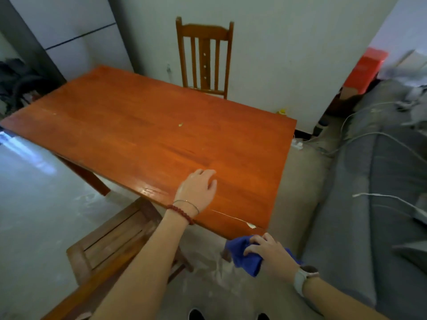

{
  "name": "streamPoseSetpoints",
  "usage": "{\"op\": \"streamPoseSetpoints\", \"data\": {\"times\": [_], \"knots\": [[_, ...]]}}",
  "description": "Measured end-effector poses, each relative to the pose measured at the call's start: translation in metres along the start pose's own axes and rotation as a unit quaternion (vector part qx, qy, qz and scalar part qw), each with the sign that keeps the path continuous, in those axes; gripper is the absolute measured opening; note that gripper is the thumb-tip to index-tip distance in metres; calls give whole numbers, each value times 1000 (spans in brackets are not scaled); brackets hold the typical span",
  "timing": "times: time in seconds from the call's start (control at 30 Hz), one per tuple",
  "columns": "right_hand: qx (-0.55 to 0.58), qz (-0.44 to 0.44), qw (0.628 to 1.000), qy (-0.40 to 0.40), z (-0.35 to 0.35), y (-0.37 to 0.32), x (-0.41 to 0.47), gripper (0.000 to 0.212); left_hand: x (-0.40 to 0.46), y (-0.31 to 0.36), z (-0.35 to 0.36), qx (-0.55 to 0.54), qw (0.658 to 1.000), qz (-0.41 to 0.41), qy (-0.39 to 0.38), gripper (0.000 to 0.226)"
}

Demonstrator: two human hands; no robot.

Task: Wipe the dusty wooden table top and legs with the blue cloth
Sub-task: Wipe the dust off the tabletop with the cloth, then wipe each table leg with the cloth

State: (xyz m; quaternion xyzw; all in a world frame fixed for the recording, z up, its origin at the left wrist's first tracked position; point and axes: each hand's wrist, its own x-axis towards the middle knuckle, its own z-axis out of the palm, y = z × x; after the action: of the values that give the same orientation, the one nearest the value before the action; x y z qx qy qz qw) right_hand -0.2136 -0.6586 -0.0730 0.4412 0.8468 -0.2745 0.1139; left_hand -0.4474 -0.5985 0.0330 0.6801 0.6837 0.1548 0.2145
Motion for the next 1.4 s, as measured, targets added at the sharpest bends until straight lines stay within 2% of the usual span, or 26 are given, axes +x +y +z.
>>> {"op": "streamPoseSetpoints", "data": {"times": [0.07,0.17,0.3,0.47,0.57,0.67,0.77,0.83,0.93,1.0,1.03,1.07,1.13,1.2,1.23,1.27,1.33,1.4], "knots": [[41,19,999,13,7,14,-11,33,-28,27,26,-61,998,8,18,37],[129,24,991,40,21,39,-28,60,-73,46,77,-127,990,-39,40,35],[252,58,964,66,53,85,-54,43,-132,54,157,-181,966,-181,26,33],[439,140,886,47,81,118,-66,30,-178,63,236,-252,910,-328,19,31],[492,151,856,40,101,128,-50,24,-182,63,268,-306,888,-343,25,32],[536,157,828,46,134,134,-25,28,-175,44,305,-326,882,-338,30,37],[563,159,808,67,173,140,7,22,-161,13,348,-348,875,-335,30,41],[560,138,813,78,201,142,26,11,-151,-5,378,-409,848,-337,9,41],[544,101,829,77,247,144,54,2,-136,-31,423,-550,770,-323,-10,31],[531,69,840,87,274,149,73,7,-129,-56,456,-630,712,-309,15,34],[533,58,839,95,286,152,82,11,-127,-70,470,-650,696,-303,31,41],[538,50,835,106,295,156,89,16,-126,-84,483,-652,695,-300,48,53],[546,47,825,137,311,166,105,41,-125,-114,506,-618,722,-302,73,89],[506,43,845,166,324,178,118,62,-125,-141,520,-615,738,-264,84,101],[480,34,857,184,330,181,123,62,-126,-151,524,-613,753,-227,76,100],[458,20,868,194,334,183,125,55,-126,-158,525,-597,777,-190,66,94],[418,-1,891,178,341,183,127,35,-125,-171,524,-497,857,-132,28,78],[378,-14,917,130,344,180,126,33,-122,-176,519,-323,941,-103,12,67]]}}
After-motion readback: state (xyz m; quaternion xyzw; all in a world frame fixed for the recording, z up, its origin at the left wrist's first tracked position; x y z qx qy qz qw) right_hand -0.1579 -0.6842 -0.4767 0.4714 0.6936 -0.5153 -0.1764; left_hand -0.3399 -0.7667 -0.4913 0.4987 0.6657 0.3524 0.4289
